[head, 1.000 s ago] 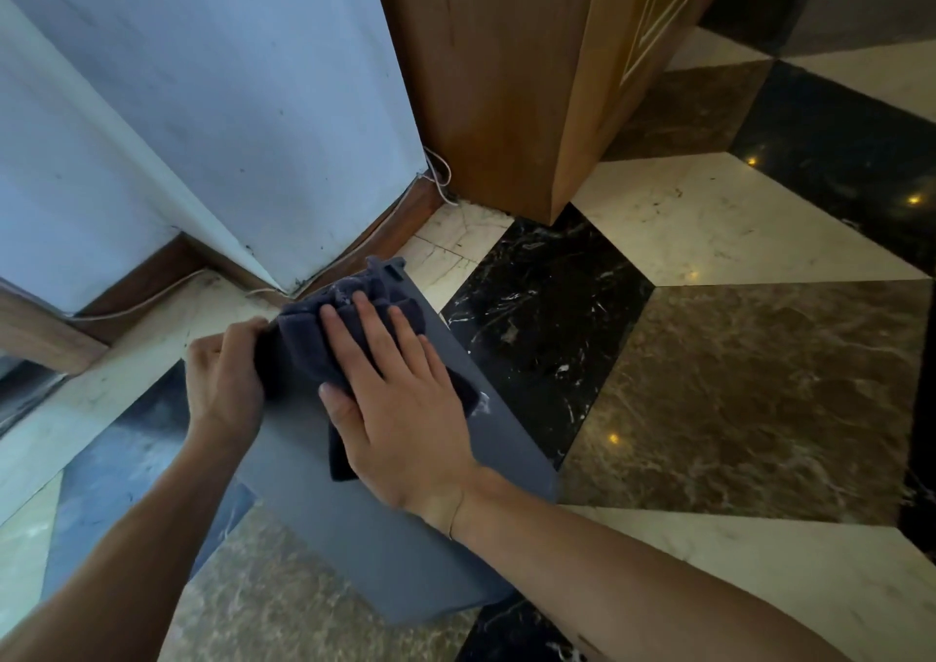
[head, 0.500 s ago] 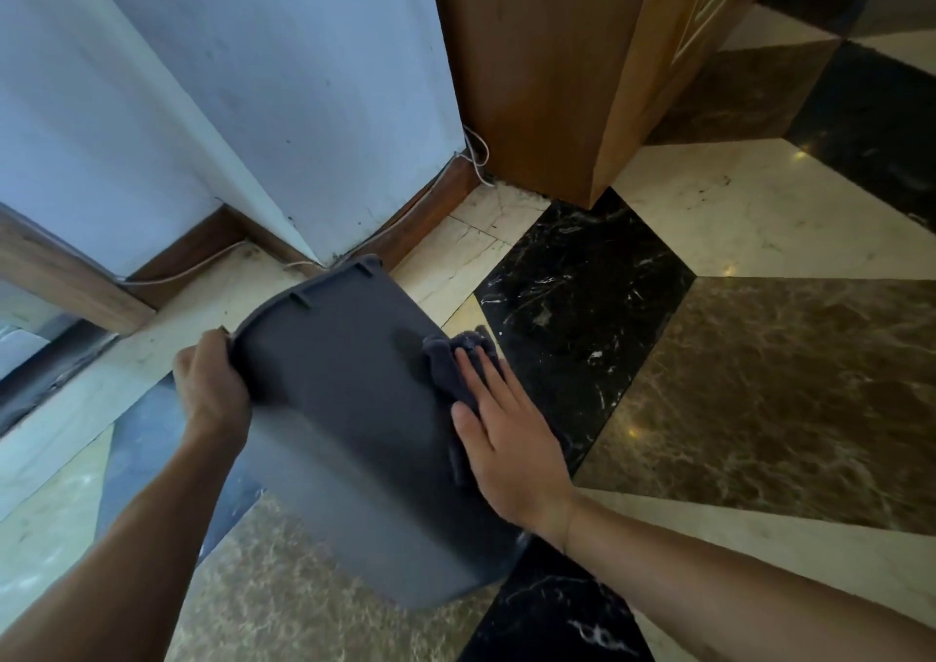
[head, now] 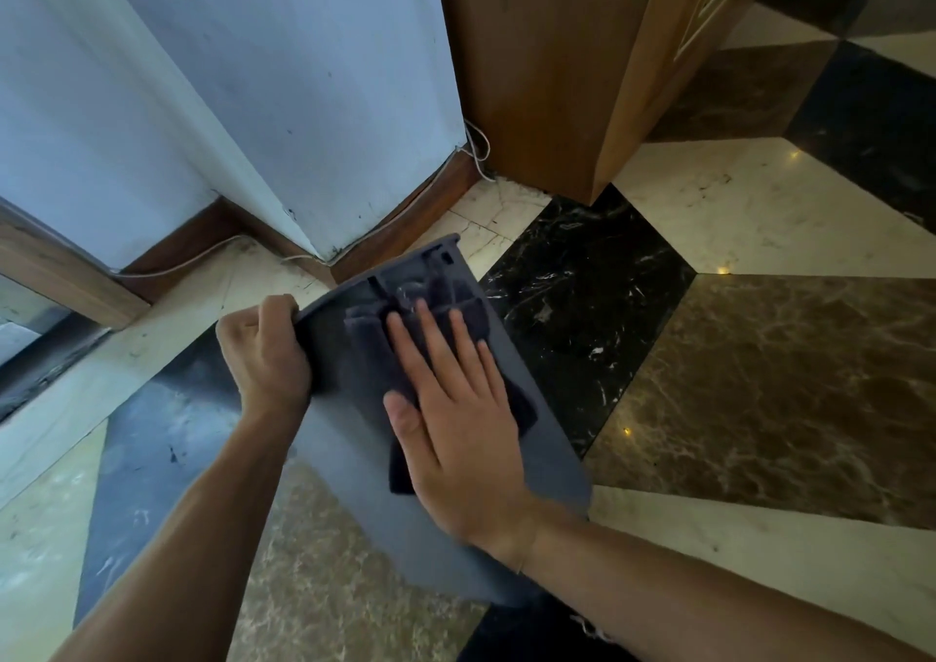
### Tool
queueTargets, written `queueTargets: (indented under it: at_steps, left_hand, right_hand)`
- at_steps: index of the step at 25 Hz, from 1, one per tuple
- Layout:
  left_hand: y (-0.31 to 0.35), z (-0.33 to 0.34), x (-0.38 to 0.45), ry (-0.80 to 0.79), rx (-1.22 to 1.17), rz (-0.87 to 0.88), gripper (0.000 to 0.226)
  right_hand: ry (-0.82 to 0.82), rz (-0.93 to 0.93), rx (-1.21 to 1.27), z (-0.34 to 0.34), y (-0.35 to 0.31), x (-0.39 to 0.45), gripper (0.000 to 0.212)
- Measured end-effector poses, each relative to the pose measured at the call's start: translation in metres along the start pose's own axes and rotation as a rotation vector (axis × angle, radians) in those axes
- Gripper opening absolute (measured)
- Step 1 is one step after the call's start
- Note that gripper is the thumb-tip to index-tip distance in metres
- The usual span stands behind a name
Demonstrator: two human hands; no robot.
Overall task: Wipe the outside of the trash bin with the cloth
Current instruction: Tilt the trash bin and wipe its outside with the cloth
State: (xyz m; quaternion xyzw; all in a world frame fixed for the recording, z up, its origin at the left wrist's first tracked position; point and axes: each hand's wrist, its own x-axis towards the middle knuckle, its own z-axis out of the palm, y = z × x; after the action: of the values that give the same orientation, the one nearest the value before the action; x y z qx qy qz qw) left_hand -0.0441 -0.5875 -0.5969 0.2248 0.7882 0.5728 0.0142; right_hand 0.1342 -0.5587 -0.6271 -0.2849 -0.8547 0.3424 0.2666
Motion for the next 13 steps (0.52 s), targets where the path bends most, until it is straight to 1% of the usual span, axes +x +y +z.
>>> queueTargets:
  at_steps: [2,4,6,8,11,12,13]
  left_hand:
    - [0.010,0.005,0.001,-0.004,-0.054,0.037,0.035]
    - [0.012,0.013,0.000,-0.020,-0.085,0.051,0.036]
    - [0.010,0.020,-0.001,-0.020,-0.105,0.043,0.037]
    - [0.006,0.025,0.000,-0.044,-0.144,0.049,0.037]
    - [0.007,0.021,0.007,-0.182,-0.095,0.080,0.029]
    - [0.009,0.017,0.013,-0.252,-0.049,0.063,0.030]
    - [0.017,0.013,0.020,-0.341,0.003,0.024,0.040]
  right_hand:
    - [0.040,-0.060,-0.019,-0.012,0.004,0.028,0.055]
    - [0.025,-0.126,-0.055,-0.022,0.017,0.044,0.056]
    - [0.011,-0.161,-0.085,-0.027,0.030,0.044,0.056]
    - [0.030,-0.172,-0.107,-0.028,0.039,0.039,0.056]
    - [0.078,-0.113,-0.123,-0.026,0.050,0.034,0.056]
    - [0.094,-0.078,-0.128,-0.025,0.053,0.033,0.056]
    - [0.100,-0.050,-0.134,-0.024,0.055,0.032,0.056]
